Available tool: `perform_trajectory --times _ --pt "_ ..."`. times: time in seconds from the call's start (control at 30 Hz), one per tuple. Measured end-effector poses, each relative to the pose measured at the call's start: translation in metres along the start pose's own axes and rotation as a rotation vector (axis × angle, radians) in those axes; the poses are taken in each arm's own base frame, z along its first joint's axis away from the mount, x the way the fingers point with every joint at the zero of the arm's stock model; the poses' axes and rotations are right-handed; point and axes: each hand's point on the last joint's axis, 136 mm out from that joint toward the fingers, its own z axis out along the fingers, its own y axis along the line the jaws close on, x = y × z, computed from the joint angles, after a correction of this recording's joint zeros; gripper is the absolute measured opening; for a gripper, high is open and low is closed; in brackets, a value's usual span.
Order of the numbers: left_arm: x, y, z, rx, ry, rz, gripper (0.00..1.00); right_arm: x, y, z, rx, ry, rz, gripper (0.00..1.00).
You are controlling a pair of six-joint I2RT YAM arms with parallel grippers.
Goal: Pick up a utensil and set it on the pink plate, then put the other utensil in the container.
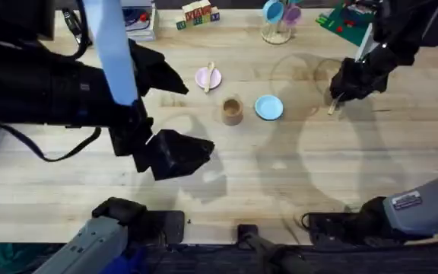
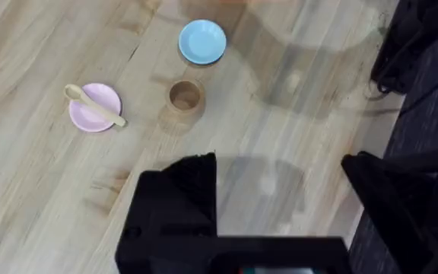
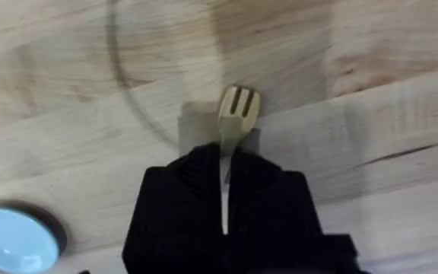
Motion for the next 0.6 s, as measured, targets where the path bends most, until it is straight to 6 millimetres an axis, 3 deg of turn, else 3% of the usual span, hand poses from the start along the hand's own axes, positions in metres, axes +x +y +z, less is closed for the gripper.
perform_trajectory --times 0.27,0.6 --pt "0.0 0.0 0.0 0.0 0.0 0.0 0.995 0.005 0.002 -0.012 -0.024 -0.014 -0.055 0.032" --pt "0.0 0.0 0.0 0.0 0.0 0.002 0.995 -0.012 0.019 -0.104 -0.152 -0.28 -0.138 0.032"
